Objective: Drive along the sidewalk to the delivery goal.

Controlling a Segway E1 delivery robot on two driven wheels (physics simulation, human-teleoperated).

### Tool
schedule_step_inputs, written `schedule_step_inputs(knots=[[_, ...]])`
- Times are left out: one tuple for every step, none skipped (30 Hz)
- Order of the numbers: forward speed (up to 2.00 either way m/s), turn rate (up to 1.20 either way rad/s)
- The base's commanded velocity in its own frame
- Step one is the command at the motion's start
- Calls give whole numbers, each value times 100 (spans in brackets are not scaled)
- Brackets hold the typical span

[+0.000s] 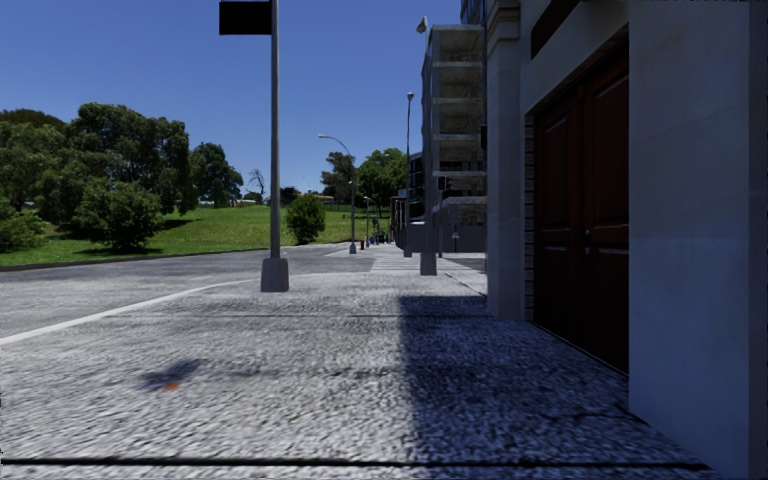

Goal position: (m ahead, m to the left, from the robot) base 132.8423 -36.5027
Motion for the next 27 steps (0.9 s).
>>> schedule_step_inputs(knots=[[200, 0], [200, 0], [200, 0], [200, 0], [200, 0], [200, 0], [200, 0], [200, 0], [200, 0], [200, 0], [200, 0], [200, 0], [200, 0], [200, 0], [200, 0], [200, 0], [200, 0], [200, 0], [200, 0], [200, 0], [200, 0], [200, 0], [200, 0], [200, 0], [200, 0], [200, 0], [200, 0]])
